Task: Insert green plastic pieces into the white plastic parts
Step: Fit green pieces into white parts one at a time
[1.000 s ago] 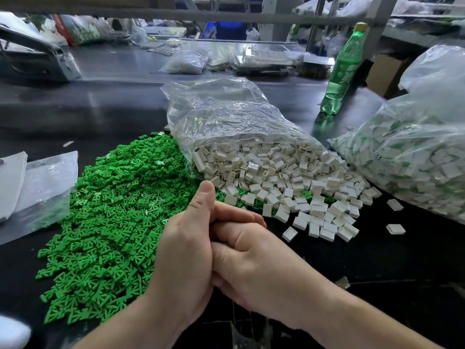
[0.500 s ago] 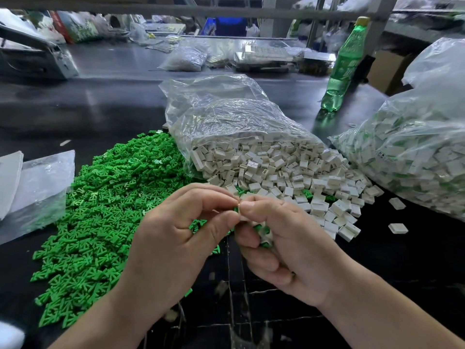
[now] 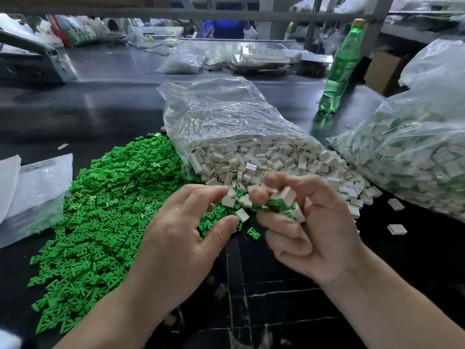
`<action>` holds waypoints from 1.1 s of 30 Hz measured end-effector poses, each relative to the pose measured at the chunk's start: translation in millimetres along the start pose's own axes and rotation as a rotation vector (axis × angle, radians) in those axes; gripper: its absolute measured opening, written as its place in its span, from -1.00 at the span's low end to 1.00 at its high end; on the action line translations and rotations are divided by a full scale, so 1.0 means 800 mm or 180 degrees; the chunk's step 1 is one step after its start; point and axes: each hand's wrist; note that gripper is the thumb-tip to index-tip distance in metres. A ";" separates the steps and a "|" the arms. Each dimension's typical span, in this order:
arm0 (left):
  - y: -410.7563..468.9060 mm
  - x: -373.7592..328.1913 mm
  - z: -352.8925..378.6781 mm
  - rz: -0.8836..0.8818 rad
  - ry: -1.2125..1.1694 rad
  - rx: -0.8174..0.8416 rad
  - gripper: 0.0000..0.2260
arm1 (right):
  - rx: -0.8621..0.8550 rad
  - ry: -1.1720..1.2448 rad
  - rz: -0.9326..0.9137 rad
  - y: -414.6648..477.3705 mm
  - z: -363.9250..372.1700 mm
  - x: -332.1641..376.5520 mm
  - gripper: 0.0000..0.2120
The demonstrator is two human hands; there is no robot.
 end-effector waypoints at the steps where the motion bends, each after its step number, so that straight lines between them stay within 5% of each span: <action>1: 0.002 0.005 0.004 -0.0073 0.0334 0.0108 -0.56 | -0.0069 0.0001 -0.0075 0.001 -0.003 0.007 -0.86; 7: 0.010 0.007 0.027 0.0337 0.1511 0.0894 -0.57 | -0.1349 -0.2781 0.0050 0.006 -0.017 0.011 -0.90; 11: 0.009 0.008 0.030 0.0699 0.1532 0.0738 -0.65 | -0.1098 -0.5599 0.0343 0.002 -0.017 -0.002 -0.80; 13: 0.010 0.011 0.030 0.0729 0.1365 0.0553 -0.73 | -0.1018 -0.6274 0.0349 0.002 -0.011 -0.008 -0.76; 18: 0.011 0.016 0.034 0.0418 0.1137 0.0341 -0.94 | -0.1104 -0.5928 0.0132 -0.004 -0.007 -0.011 -0.85; 26: 0.015 0.011 0.023 -0.0031 0.0145 -0.0306 -0.81 | -0.1201 -0.3906 0.0202 -0.001 -0.004 -0.018 -0.88; 33: 0.008 0.021 0.019 0.0057 0.1390 0.0457 -0.69 | -0.0948 -0.4893 0.0279 -0.004 -0.008 -0.020 -0.90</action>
Point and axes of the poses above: each hand's wrist, its own y-axis towards the middle knuckle, its own z-axis out of the palm, x = y × z, and after that the axes turned 7 degrees about -z, right-handed
